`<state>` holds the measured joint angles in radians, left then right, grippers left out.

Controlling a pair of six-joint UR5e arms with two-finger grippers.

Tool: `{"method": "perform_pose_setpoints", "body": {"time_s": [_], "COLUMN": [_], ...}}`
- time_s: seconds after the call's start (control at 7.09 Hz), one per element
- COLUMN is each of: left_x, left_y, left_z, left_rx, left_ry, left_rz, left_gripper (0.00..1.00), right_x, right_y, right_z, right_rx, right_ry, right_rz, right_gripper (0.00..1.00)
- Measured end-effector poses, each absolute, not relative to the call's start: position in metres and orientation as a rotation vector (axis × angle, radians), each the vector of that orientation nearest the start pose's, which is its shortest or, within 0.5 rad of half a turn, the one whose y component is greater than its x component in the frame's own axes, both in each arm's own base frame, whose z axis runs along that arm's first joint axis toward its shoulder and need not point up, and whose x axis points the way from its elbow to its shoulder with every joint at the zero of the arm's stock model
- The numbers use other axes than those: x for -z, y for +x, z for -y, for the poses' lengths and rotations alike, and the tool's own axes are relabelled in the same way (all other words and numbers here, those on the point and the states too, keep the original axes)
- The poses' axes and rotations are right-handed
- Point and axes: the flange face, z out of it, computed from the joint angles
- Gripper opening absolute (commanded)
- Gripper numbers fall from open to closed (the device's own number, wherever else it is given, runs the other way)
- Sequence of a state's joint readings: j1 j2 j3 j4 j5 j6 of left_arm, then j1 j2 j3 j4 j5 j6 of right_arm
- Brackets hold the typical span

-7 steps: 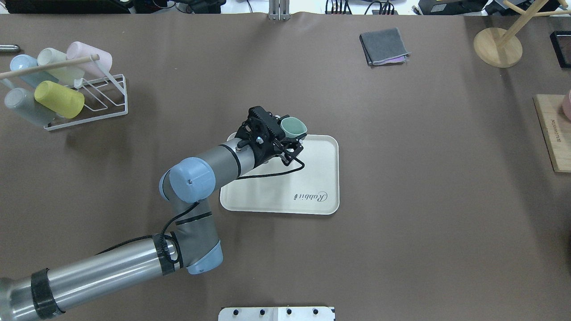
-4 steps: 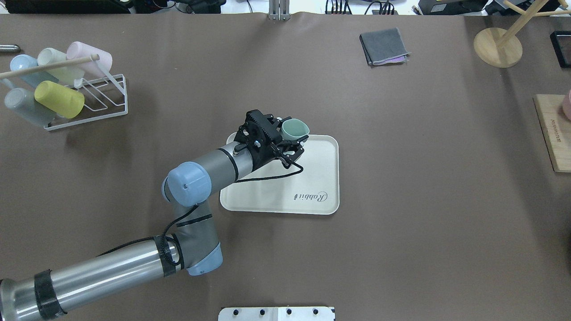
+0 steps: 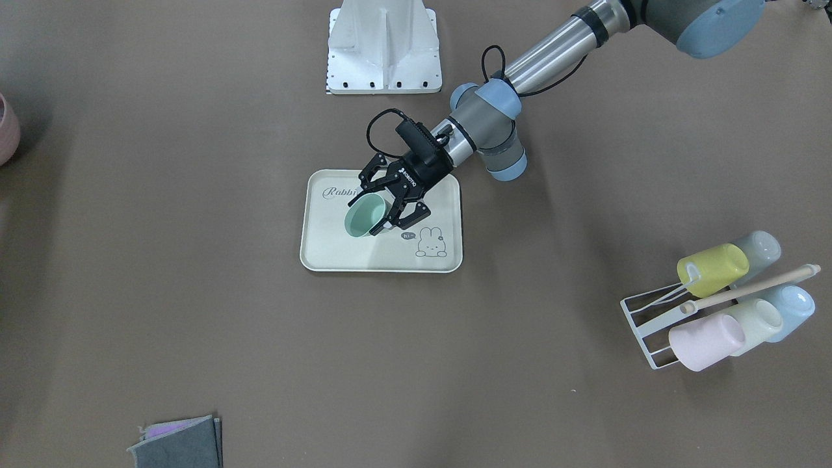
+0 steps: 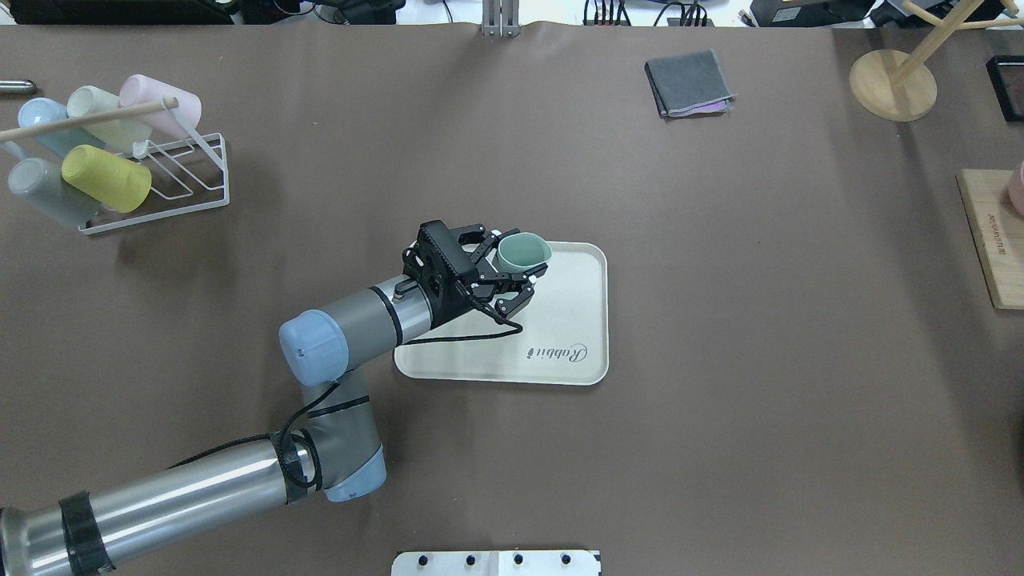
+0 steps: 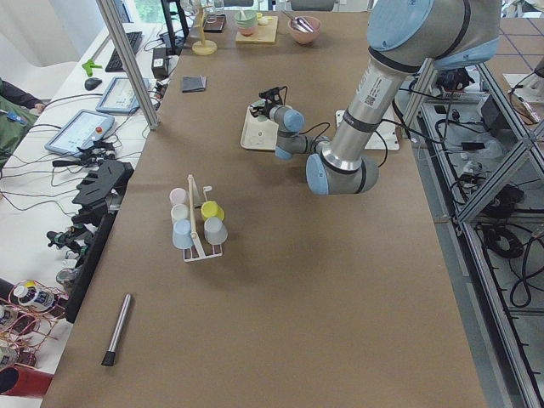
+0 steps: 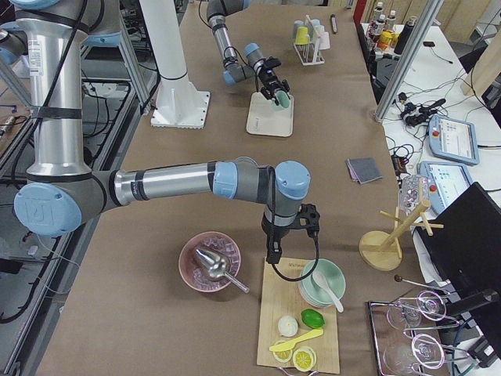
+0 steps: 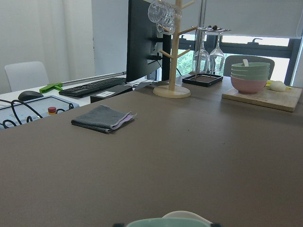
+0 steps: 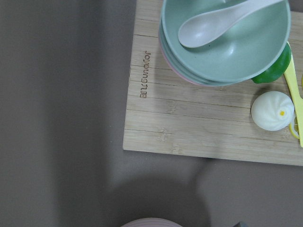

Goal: Pick up and place green cup on tray

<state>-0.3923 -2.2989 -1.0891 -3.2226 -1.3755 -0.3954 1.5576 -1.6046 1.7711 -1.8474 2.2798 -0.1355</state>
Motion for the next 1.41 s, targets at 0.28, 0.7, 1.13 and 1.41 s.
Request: {"method": "perform_pose_setpoints", "body": {"time_s": [0.28,0.7,1.13,1.41], "left_x": [-0.259,-0.267,-0.272,-0.276], "left_y": [0.613,0.618,0.619,0.618], "left_z": [0.414,0.413,0.412,0.411], "left_rx": [-0.37,-0.406,-0.424,-0.422], "left_ry": [1.426,1.416,1.414,1.414], "left_rz": [-1.265,-1.253,-1.244,-1.239], "left_gripper": [0.51,0.56,0.99,0.99], "right_x": [-0.607,-0.608,-0.605,-0.604], "right_y": [0.062,0.062,0.062,0.062], "right_z": [0.465,0.464,0.466,0.467], "right_rx": [0.104,0.103,0.106,0.107], "right_ry": [-0.059,-0.061,-0.055,-0.052], "right_rz": [0.715,0.714,0.714,0.714], "right_gripper": [1.0,1.0,1.0,1.0]}}
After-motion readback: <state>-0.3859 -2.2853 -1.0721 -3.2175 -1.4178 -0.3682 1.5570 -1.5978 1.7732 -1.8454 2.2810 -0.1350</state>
